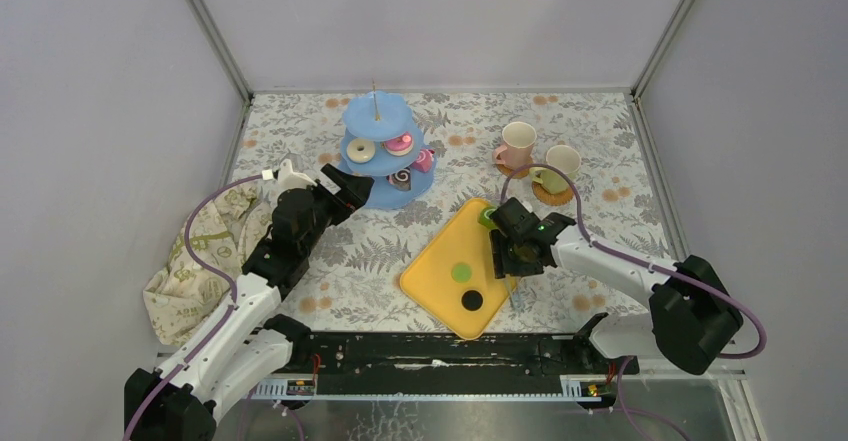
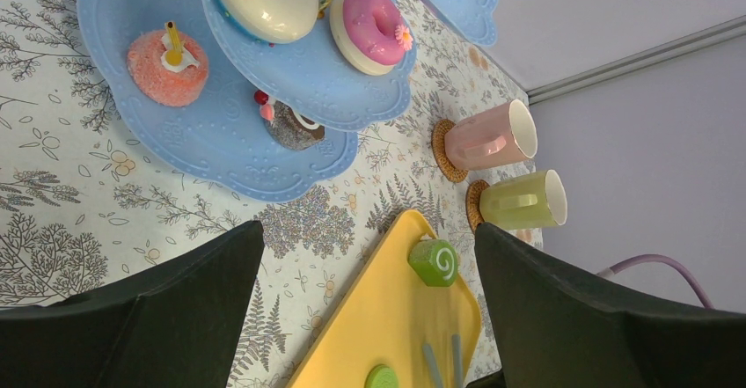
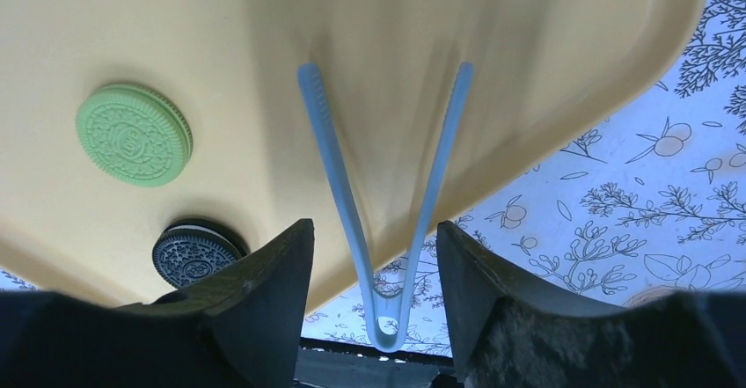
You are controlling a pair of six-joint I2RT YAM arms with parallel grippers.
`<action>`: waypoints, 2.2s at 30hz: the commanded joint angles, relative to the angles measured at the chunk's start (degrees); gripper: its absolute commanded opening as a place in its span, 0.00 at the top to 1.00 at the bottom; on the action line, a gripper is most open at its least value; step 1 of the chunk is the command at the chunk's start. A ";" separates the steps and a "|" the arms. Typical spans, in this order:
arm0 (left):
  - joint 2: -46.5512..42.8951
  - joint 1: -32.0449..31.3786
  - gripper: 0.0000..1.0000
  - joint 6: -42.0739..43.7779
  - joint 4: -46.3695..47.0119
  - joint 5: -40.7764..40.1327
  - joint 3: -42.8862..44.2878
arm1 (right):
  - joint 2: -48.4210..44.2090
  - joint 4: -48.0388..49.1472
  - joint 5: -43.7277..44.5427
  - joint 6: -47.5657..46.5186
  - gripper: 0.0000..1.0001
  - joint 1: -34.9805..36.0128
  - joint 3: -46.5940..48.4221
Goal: Serve the afternoon tea
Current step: Adjust the tray at the center of the board.
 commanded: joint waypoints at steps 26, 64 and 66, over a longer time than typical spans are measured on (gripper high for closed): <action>12.70 -28.98 0.11 2.07 -5.98 -20.10 4.65 | -11.89 -3.83 19.69 27.97 0.49 1.04 -5.92; 34.91 -29.70 0.52 4.23 2.33 -14.40 0.80 | -11.67 -0.99 25.34 31.13 0.57 -3.29 -7.62; 35.33 -29.64 0.53 4.14 2.36 -14.48 0.78 | -11.78 -1.56 24.95 30.05 0.57 -3.29 -7.04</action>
